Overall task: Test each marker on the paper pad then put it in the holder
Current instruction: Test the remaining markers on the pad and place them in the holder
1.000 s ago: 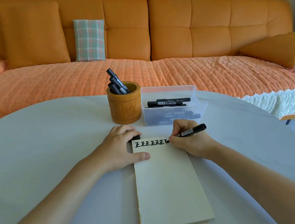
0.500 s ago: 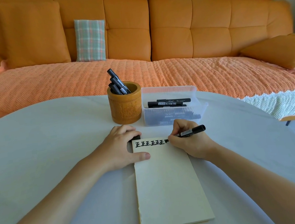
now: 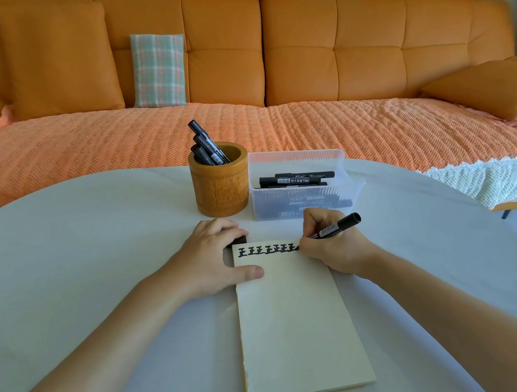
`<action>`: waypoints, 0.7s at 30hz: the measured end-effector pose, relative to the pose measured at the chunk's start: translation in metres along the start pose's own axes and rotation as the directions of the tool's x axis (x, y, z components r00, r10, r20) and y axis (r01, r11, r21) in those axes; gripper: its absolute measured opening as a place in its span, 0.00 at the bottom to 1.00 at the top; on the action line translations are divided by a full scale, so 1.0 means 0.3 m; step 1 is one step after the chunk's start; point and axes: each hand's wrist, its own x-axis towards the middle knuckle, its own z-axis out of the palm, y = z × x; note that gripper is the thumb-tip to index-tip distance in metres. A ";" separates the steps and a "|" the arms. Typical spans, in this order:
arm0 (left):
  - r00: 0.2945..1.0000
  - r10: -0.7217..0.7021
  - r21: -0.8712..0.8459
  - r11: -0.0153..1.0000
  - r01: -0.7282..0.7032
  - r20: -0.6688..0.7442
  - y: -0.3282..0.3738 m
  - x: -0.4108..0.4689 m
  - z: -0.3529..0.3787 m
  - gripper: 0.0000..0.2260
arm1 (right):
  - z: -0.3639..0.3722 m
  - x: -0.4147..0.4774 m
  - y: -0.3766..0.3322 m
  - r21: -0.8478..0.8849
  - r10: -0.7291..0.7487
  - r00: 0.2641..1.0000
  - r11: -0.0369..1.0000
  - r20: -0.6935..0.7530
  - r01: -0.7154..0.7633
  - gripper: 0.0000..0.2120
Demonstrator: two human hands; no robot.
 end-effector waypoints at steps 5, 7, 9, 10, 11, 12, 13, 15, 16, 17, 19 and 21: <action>1.000 0.012 0.007 1.000 -0.012 0.008 -0.006 0.001 -0.005 0.34 | -0.012 0.005 0.012 0.163 0.031 0.998 0.986 -0.055 -0.021 0.11; 0.999 0.027 -0.018 0.999 -0.028 -0.046 -0.011 0.006 -0.005 0.29 | -0.008 0.007 0.012 0.190 0.004 0.994 0.982 -0.107 0.016 0.09; 0.992 0.048 -0.015 0.999 -0.050 -0.114 -0.022 0.013 -0.007 0.18 | -0.006 0.006 0.011 0.120 -0.080 0.985 0.988 -0.156 0.099 0.12; 0.988 0.060 0.006 0.998 -0.060 -0.142 -0.029 0.015 -0.008 0.15 | -0.011 0.007 0.009 0.035 -0.160 0.975 0.985 -0.155 0.167 0.14; 0.983 0.076 0.030 0.997 -0.072 -0.165 -0.038 0.018 -0.009 0.13 | -0.016 0.008 0.005 -0.080 -0.244 0.962 0.969 -0.123 0.235 0.15; 0.980 0.088 0.055 0.995 -0.079 -0.176 -0.048 0.021 -0.008 0.13 | -0.025 0.007 -0.001 -0.164 -0.299 0.952 0.944 -0.067 0.285 0.16; 0.978 0.097 0.075 0.994 -0.084 -0.183 -0.056 0.023 -0.008 0.12 | -0.033 0.007 -0.014 -0.192 -0.312 0.950 0.933 -0.007 0.305 0.18; 0.973 0.094 0.098 0.992 -0.074 -0.212 -0.058 0.018 -0.009 0.11 | -0.038 0.007 -0.052 -0.119 -0.259 0.963 0.956 0.077 0.267 0.21; 0.968 0.084 0.100 0.993 -0.062 -0.235 -0.056 0.013 -0.011 0.11 | -0.035 0.006 -0.072 -0.038 -0.216 0.970 0.974 0.115 0.222 0.24; 0.961 0.076 0.102 0.993 -0.050 -0.267 -0.049 0.009 -0.017 0.10 | -0.029 0.004 -0.091 0.054 -0.172 0.973 0.985 0.155 0.165 0.26; 0.938 0.065 0.077 0.996 -0.041 -0.341 -0.032 -0.001 -0.036 0.10 | -0.021 -0.004 -0.124 0.191 -0.105 0.972 0.980 0.210 0.064 0.28; 0.924 0.051 -0.026 0.997 -0.066 -0.379 -0.014 -0.004 -0.057 0.11 | -0.019 -0.009 -0.145 0.273 -0.077 0.970 0.962 0.232 0.011 0.25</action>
